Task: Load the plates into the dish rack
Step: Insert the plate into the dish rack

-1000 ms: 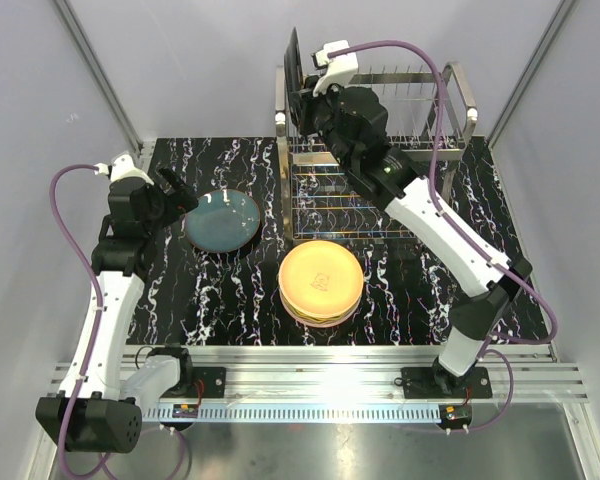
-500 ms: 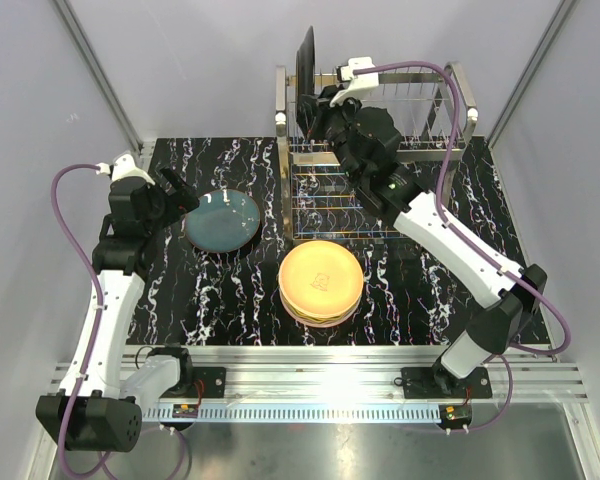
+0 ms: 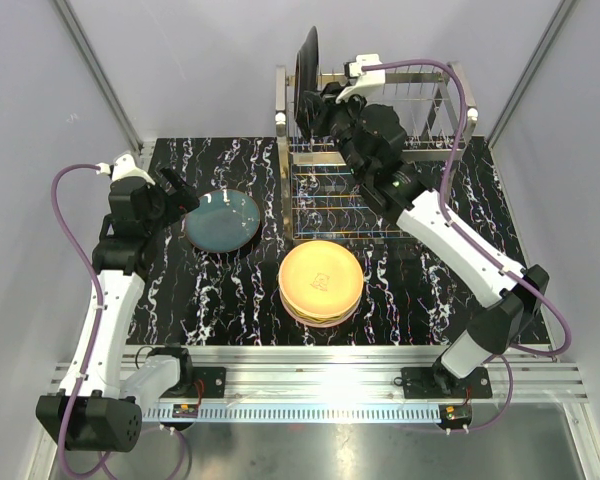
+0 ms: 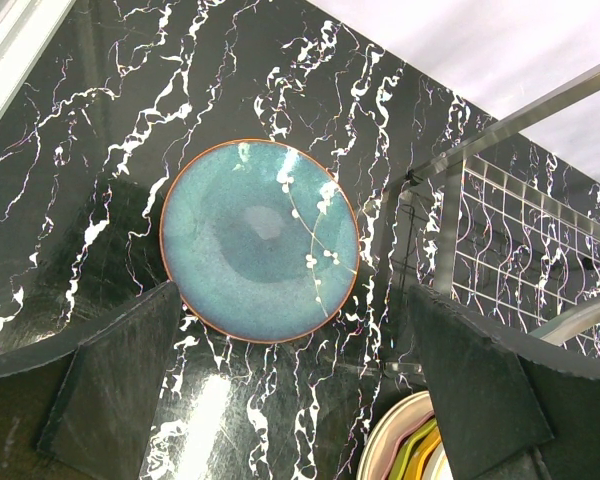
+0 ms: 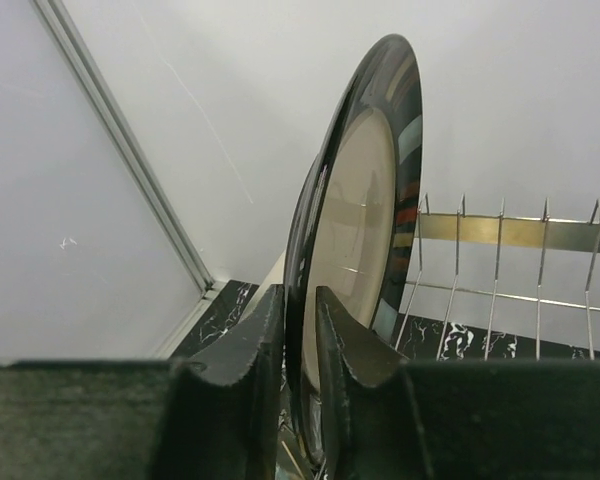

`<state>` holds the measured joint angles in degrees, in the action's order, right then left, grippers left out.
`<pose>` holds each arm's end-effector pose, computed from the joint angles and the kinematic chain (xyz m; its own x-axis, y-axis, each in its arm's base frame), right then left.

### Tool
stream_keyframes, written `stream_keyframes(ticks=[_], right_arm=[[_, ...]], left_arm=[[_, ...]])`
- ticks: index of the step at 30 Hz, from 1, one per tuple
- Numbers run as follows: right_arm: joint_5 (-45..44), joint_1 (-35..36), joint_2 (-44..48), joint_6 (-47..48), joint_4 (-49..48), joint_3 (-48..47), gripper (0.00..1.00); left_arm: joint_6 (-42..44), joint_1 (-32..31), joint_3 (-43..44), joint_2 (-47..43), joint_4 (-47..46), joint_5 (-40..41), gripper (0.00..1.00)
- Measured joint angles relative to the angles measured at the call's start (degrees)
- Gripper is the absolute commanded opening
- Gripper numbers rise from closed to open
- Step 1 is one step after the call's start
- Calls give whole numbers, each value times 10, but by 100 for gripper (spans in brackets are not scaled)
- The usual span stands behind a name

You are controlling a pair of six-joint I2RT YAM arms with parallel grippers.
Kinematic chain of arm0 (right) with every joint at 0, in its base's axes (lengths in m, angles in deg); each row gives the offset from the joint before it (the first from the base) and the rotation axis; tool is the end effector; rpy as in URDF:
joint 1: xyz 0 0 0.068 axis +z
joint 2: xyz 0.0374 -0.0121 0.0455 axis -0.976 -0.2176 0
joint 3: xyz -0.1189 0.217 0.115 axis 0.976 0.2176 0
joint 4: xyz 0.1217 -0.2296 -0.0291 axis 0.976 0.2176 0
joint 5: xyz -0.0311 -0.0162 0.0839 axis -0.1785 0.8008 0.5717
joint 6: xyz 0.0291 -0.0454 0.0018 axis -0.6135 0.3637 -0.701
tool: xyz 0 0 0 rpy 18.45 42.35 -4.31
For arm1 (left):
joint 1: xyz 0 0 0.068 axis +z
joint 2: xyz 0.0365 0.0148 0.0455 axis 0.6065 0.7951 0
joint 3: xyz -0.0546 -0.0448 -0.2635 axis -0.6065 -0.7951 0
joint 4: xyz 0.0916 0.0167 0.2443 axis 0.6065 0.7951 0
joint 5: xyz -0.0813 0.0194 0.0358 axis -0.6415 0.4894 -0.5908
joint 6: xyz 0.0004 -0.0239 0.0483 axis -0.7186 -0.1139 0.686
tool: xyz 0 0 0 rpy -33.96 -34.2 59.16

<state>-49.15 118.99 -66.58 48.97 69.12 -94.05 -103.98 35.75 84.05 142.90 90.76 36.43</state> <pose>0.2854 0.2384 0.4923 0.1242 0.2628 -0.9568 -0.4266 0.8848 0.1876 0.2160 -0.0030 0.3627 -0.3250 -0.4721 -0.8195 -0.2328 0.8798 -0.4145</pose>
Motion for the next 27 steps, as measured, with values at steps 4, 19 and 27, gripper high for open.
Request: stream_keyframes(ticks=[4, 19, 27], right_arm=[[7, -5, 0, 0, -2, -4, 31], [31, -6, 0, 0, 0, -26, 38], [40, -6, 0, -1, 2, -28, 42]], left_arm=[[0, 0, 0, 0, 0, 0, 99], [0, 0, 0, 0, 0, -4, 99], [0, 0, 0, 0, 0, -7, 99]])
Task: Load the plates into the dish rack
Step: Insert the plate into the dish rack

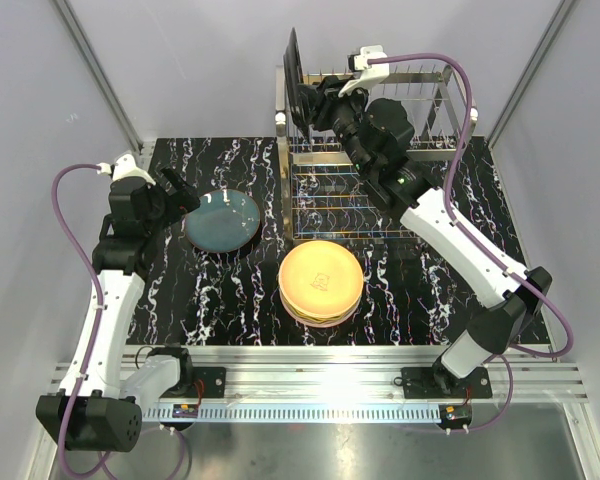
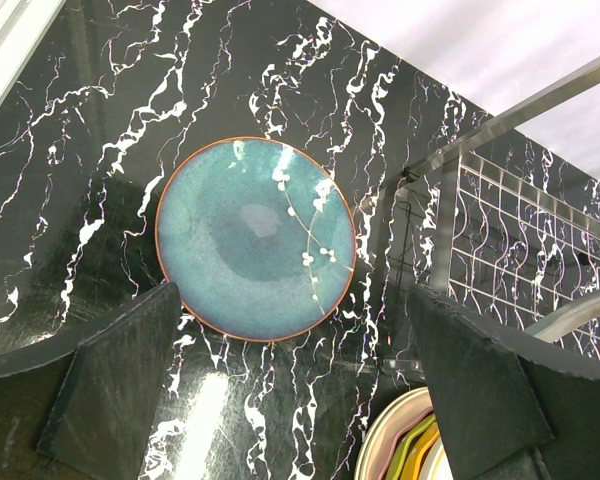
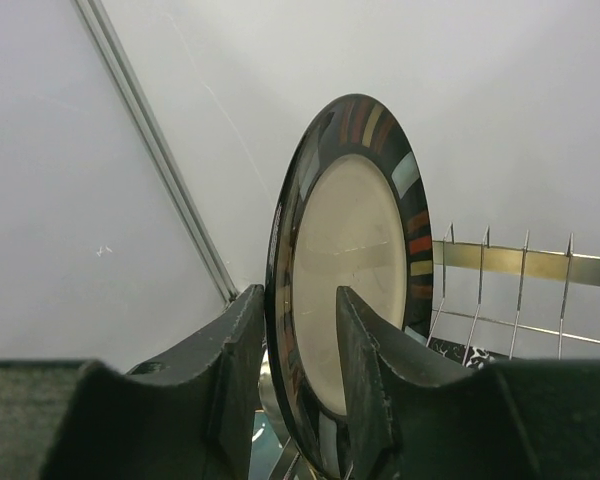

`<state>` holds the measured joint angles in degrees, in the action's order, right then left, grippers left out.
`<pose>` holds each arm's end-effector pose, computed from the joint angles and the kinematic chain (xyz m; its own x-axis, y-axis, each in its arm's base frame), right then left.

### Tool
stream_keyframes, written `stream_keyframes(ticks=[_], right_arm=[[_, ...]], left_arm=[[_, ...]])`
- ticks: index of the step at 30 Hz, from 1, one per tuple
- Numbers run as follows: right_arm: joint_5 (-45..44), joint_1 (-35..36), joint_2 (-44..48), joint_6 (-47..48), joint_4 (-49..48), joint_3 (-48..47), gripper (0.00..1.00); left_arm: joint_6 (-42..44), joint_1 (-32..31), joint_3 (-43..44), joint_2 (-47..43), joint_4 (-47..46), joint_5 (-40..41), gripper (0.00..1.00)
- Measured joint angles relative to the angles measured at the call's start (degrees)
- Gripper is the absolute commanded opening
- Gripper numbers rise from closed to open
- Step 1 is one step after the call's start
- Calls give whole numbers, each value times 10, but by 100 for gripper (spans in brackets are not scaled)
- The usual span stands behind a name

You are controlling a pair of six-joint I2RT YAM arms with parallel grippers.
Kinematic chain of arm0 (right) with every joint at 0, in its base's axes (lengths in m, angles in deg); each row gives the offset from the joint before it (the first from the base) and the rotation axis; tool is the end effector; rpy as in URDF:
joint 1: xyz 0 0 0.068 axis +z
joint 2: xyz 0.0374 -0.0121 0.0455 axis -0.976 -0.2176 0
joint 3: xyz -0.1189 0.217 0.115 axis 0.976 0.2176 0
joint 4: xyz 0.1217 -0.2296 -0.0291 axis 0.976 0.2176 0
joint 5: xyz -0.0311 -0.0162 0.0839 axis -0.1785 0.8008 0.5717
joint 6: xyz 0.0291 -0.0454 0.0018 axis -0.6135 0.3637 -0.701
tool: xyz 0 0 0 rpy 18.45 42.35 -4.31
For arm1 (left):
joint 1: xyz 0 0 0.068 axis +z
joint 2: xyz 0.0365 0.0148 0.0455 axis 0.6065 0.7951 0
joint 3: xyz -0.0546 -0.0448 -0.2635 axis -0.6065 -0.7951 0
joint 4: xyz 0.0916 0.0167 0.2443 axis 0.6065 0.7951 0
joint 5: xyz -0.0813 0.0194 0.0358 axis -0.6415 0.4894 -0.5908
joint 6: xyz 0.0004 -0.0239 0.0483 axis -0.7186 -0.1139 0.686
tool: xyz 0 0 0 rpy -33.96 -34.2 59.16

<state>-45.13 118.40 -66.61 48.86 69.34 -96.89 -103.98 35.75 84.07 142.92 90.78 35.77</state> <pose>0.2824 0.2339 0.5086 0.1511 0.2879 -0.9457 -0.4854 0.8550 0.1828 0.2161 -0.0034 0.3627 -0.3304 -0.4723 -0.8172 -0.2237 0.8803 -0.4184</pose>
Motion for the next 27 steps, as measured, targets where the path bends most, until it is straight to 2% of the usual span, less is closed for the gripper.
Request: stream_keyframes(ticks=[27], right_arm=[[9, 0, 2, -10, -6, 10, 53]], left_arm=[[0, 0, 0, 6, -1, -8, 99]])
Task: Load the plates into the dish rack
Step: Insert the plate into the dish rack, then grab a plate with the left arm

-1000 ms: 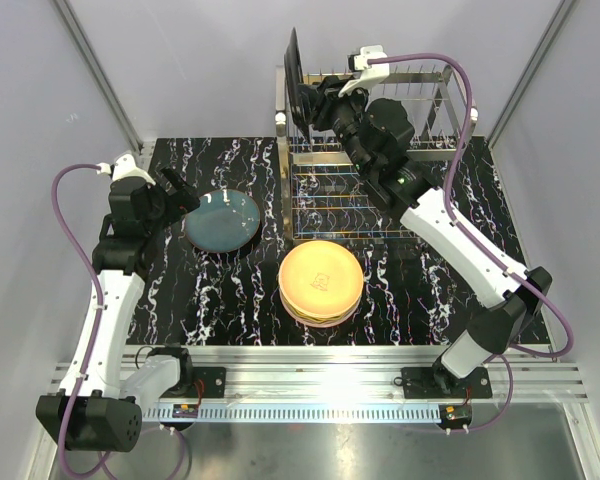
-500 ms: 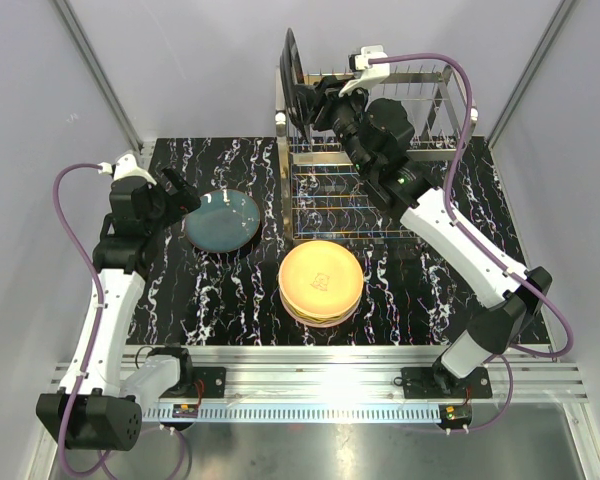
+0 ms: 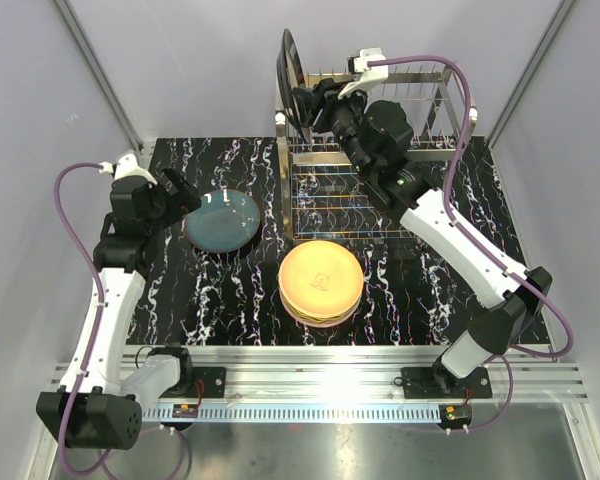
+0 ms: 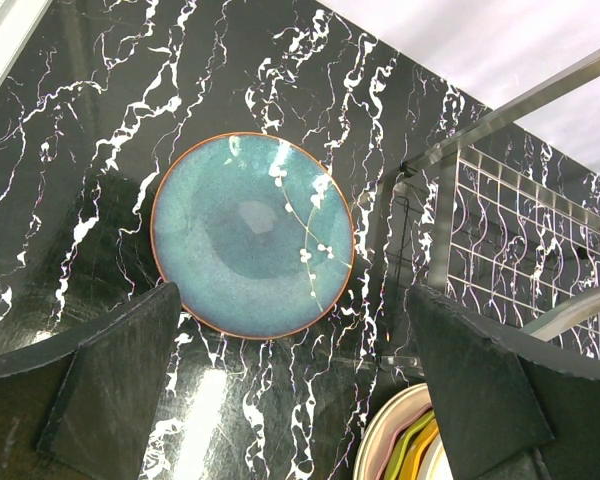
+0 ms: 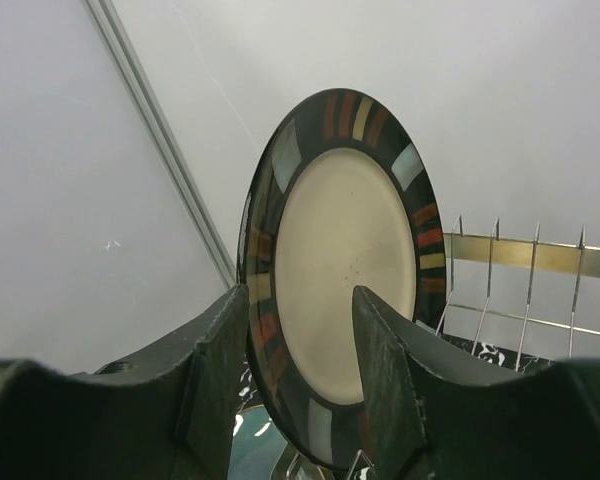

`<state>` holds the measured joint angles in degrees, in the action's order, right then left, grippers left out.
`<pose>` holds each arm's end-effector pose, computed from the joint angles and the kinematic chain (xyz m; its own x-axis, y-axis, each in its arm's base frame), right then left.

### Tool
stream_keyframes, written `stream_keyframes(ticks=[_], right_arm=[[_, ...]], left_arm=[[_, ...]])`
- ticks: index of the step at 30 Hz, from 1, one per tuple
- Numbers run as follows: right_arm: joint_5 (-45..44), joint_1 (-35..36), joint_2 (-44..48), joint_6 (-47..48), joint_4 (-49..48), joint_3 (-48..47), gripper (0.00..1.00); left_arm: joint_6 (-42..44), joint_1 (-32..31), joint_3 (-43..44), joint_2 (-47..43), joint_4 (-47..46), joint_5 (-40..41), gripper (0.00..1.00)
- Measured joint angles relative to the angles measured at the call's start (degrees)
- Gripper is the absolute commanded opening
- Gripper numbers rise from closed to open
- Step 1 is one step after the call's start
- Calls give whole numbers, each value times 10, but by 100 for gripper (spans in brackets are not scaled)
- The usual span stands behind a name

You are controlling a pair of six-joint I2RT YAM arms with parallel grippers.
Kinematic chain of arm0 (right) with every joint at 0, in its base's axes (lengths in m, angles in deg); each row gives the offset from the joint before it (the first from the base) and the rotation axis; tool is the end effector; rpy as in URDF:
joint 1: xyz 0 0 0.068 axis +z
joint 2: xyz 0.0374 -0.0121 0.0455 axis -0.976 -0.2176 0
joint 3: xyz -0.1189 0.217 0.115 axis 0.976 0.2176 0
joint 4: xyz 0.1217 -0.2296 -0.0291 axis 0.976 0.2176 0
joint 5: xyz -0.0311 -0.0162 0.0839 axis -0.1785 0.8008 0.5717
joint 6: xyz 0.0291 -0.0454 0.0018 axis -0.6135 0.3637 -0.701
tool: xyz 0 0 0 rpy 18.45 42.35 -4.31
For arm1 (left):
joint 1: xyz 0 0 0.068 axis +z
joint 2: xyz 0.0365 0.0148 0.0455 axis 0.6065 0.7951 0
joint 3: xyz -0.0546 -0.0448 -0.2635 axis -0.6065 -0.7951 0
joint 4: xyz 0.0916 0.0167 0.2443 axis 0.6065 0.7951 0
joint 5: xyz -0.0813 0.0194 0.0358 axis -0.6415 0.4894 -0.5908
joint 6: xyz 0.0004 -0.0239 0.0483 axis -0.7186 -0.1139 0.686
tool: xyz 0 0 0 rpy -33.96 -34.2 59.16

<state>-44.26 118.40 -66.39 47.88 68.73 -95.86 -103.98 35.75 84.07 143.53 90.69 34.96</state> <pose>0.2825 0.2347 0.5050 0.1384 0.2994 -0.9440 -0.5003 0.8438 0.1942 0.2188 -0.0040 0.3608 -0.3440 -0.4724 -0.8115 -0.2161 0.8809 -0.4211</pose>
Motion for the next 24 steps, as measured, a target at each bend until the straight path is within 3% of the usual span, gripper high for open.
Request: stream_keyframes(ticks=[11, 24], right_arm=[[5, 0, 77, 2, -14, 63, 58], [30, -1, 210, 6, -20, 179, 59]], left_arm=[[-7, 17, 0, 51, -3, -37, 99], [-46, 113, -7, 202, -28, -119, 99]])
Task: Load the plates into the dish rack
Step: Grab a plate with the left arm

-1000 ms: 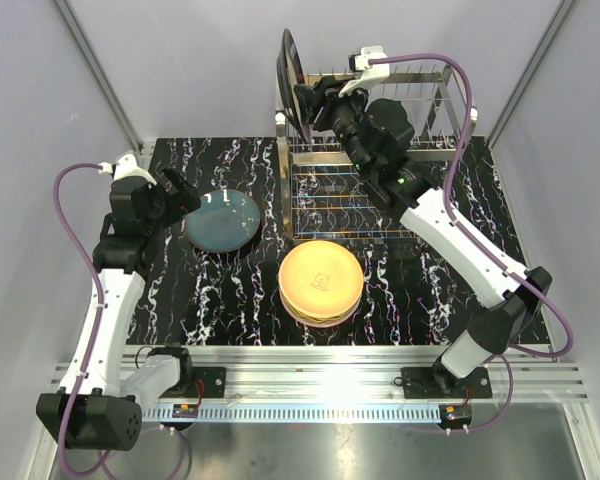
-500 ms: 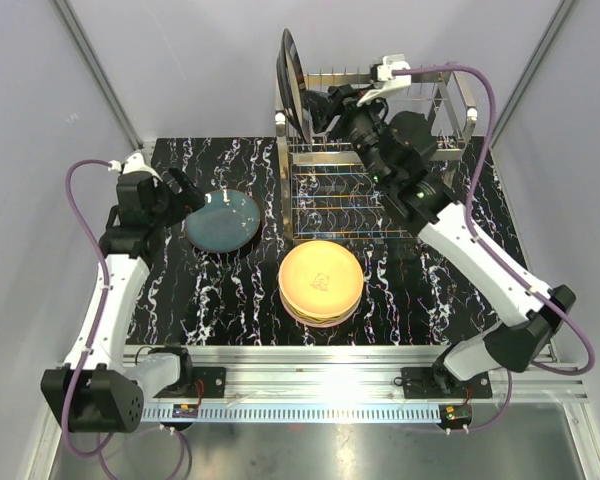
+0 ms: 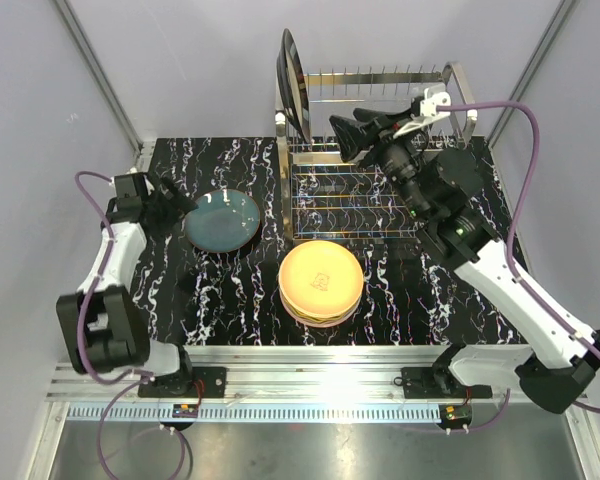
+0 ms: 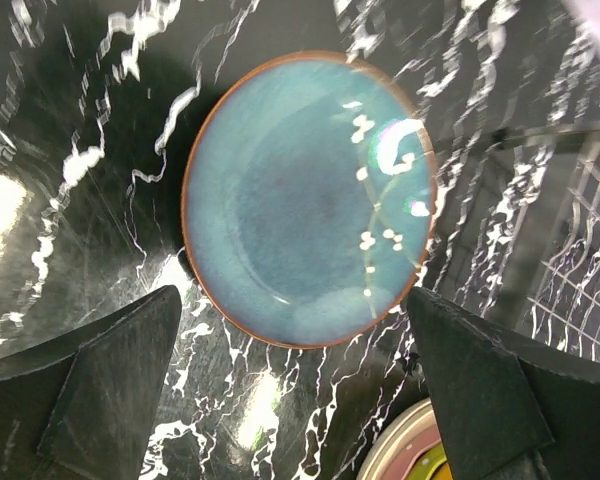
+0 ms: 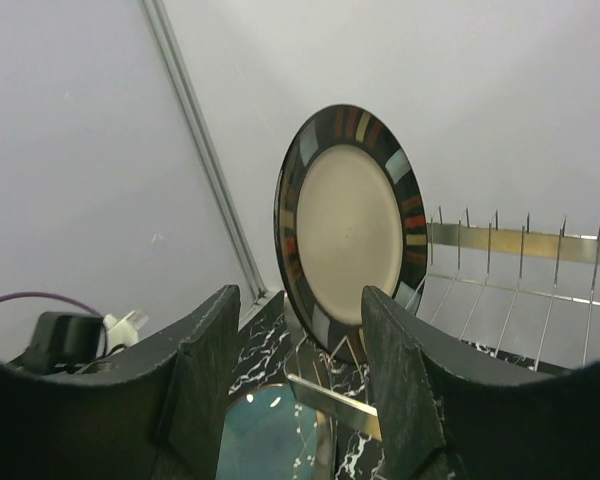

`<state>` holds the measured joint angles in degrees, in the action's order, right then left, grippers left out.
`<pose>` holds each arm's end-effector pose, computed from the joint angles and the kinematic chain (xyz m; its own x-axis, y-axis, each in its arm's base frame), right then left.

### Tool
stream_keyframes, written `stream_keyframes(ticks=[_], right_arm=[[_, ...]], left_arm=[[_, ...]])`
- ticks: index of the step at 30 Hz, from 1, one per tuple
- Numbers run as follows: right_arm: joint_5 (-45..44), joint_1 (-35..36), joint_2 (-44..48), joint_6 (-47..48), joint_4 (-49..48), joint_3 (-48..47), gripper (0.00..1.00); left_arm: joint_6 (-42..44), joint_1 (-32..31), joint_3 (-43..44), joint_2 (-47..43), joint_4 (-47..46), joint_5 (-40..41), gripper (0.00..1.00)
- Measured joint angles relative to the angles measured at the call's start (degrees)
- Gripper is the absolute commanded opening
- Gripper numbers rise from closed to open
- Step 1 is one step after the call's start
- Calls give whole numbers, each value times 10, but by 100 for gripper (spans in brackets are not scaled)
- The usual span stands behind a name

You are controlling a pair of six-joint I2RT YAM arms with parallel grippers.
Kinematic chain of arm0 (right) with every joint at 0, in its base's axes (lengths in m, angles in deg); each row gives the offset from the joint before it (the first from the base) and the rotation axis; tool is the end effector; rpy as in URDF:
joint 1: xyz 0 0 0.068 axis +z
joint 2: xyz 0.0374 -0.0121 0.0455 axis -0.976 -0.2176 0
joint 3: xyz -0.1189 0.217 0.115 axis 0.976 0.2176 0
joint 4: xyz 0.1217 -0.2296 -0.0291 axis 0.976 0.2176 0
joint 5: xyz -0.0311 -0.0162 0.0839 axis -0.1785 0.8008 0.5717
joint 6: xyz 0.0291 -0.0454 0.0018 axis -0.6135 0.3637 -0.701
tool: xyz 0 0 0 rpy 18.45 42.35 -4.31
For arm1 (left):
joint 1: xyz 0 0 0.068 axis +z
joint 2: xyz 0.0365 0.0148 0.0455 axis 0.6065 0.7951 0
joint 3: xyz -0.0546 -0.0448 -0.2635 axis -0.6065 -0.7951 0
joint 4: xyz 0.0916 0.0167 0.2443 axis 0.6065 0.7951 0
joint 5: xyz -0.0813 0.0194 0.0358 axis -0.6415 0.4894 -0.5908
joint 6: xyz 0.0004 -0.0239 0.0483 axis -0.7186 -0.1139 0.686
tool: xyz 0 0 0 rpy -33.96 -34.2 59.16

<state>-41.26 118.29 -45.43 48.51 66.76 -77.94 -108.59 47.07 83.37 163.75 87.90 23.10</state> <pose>0.2037 0.1680 0.5126 0.2006 0.3401 -0.9187 -0.5525 0.8137 0.1806 0.2910 0.0446 0.2769 -0.5196 -0.6421 -0.5637 -0.4116 0.7662 -0.4934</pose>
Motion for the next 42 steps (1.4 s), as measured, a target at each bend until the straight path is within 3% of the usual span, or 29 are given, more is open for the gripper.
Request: stream_keyframes(ticks=[8, 20, 24, 32, 37, 38, 42], right_arm=[[16, 0, 75, 2, 0, 77, 61], [15, 0, 111, 20, 4, 118, 63], [13, 0, 123, 24, 4, 130, 63], [5, 0, 134, 24, 4, 142, 63], [4, 0, 143, 24, 5, 153, 63], [4, 0, 146, 24, 5, 157, 63], [4, 0, 159, 20, 5, 166, 61]], left_arm=[[-31, 65, -25, 126, -31, -100, 99], [-37, 67, -9, 230, -62, -161, 99], [-36, 68, -7, 235, -71, -166, 93], [-36, 66, -7, 247, -87, -171, 72], [-35, 63, -8, 256, -90, -172, 47], [-34, 61, -8, 258, -90, -172, 37], [-26, 56, -10, 261, -84, -163, 22]])
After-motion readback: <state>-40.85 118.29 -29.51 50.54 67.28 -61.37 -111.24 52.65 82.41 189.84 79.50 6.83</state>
